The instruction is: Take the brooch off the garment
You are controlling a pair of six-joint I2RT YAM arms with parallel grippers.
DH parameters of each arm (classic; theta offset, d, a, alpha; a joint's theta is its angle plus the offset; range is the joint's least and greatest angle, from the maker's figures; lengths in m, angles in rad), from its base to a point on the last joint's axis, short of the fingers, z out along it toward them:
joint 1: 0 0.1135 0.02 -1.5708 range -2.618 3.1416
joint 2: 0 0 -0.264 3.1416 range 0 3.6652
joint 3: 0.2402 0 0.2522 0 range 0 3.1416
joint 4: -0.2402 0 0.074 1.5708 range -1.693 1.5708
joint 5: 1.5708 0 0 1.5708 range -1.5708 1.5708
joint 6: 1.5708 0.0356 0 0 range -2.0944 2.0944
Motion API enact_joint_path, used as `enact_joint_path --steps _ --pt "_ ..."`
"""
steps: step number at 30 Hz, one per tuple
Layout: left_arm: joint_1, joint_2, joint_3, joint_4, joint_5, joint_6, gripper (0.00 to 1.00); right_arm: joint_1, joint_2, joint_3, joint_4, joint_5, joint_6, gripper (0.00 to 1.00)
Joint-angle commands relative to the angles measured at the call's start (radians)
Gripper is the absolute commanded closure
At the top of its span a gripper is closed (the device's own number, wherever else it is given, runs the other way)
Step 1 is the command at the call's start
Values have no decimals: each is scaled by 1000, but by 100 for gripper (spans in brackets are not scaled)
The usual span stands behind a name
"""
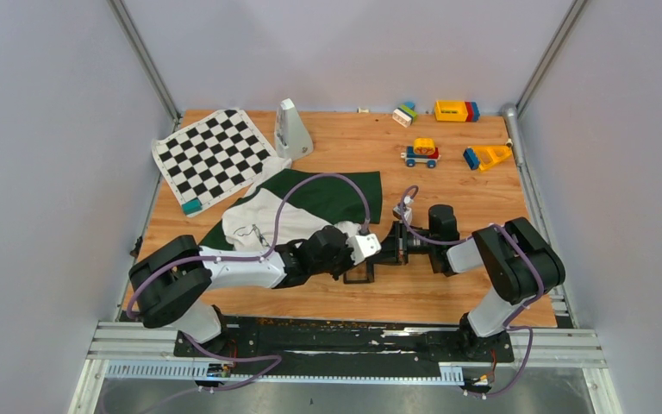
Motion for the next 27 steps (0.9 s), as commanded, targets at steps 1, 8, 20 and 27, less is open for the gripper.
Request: enact_joint_path --steps 1,8,20,27 --pt "-13 19 43 -15 -25 26 98 -3 11 22 62 -21 -3 100" --pt "-19 48 78 -69 -14 15 63 -3 9 23 55 -21 -6 100" --pt "-20 62 146 -205 91 -13 46 -12 -75 57 -148 30 -117 100" --pt "-11 -38 77 -181 87 -11 33 -14 -136 104 -365 101 -216 100"
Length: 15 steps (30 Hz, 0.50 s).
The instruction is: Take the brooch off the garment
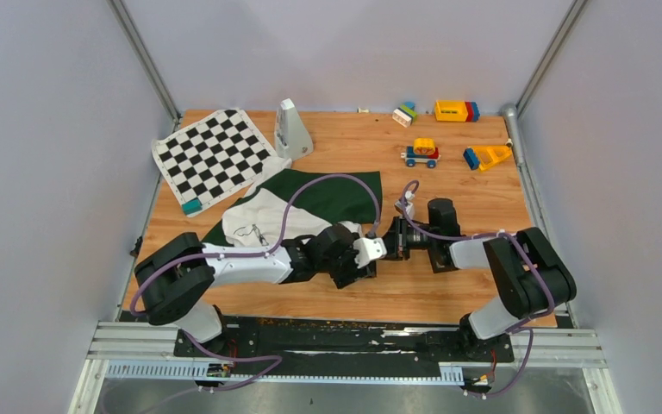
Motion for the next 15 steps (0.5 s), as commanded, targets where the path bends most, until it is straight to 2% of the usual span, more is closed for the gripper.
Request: enact_joint_path --steps 1,8,15 --pt "12 -119 -41 37 14 -27 33 -6 -55 58 -167 63 -108 100" --pt "172 -233 -113 76 107 -130 40 -6 -105 127 -398 201 -206 100" --pt "204 -253 -128 88 95 -197 46 14 -113 202 -543 330 -253 97"
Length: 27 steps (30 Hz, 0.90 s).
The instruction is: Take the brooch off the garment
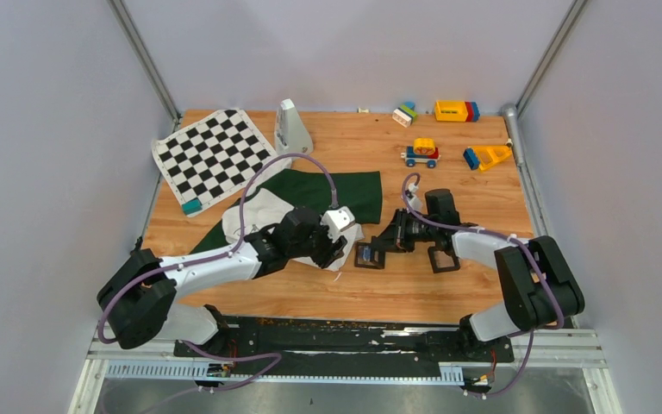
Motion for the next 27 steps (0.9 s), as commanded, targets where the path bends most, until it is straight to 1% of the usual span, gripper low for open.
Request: enact_joint_path --steps 1,2,4,6,7,8,14,18,21,24,27 --pt "18 -3 0 39 36 -78 46 19 -18 86 -153 134 -74 96" --pt "22 1 2 37 42 -83 47 24 -17 99 -189 159 -81 91" --pt "34 20 17 27 55 -93 48 35 -16 119 -221 195 -91 75" --pt "41 35 25 20 67 -99 49 49 -26 133 -244 231 -94 61" --pt "44 43 27 19 76 -102 49 58 -34 139 -255 248 -97 57" --pt "45 47 31 18 79 -103 49 64 -39 146 -266 265 -102 56" --pt "56 56 37 4 76 -110 51 111 -93 171 -344 365 -122 58" --pt "83 23 23 8 53 -133 52 207 -110 226 -428 501 -141 59" --pt "110 -4 7 7 10 -164 52 276 -102 264 -461 572 -136 64" --pt "144 -39 -15 7 -40 -198 52 358 -73 293 -467 611 -118 69" --pt "167 -64 -29 5 -77 -220 51 422 -18 325 -469 651 -104 71"
